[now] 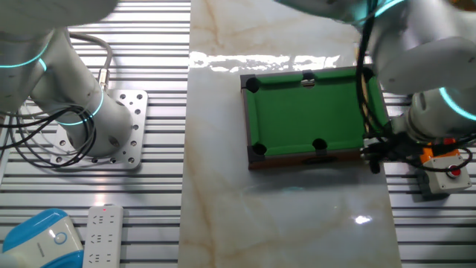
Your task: Hit the pool ball
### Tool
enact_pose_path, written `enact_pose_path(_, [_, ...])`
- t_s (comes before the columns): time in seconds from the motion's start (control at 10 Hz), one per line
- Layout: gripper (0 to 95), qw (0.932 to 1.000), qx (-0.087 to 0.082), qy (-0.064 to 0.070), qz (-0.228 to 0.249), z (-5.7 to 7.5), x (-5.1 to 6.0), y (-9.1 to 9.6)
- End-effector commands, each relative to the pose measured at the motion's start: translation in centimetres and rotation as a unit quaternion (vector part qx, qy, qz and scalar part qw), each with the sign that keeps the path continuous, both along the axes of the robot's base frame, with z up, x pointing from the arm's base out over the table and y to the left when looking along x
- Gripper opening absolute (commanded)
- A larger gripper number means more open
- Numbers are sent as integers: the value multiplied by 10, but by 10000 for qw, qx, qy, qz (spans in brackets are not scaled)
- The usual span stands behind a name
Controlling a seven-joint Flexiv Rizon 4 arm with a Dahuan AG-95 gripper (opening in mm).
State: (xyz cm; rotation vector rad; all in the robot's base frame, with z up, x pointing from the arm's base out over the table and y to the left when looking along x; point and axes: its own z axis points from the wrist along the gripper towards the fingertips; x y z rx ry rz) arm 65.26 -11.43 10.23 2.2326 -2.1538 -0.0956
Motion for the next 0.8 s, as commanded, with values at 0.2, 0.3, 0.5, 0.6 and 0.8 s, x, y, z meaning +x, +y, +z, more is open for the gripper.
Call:
enact_pose_path(0.2, [0,9992,-72,-37,390,-8,-6,3])
enact_pose_path(0.3, [0,9992,-85,-51,383,-9,-8,4])
enact_pose_path(0.5, [0,9991,-103,-79,404,-10,-8,8])
enact_pose_path(0.6, [0,9989,-72,-73,447,-11,-8,8])
enact_pose_path(0.8, [380,9987,-89,-54,506,-11,-8,9])
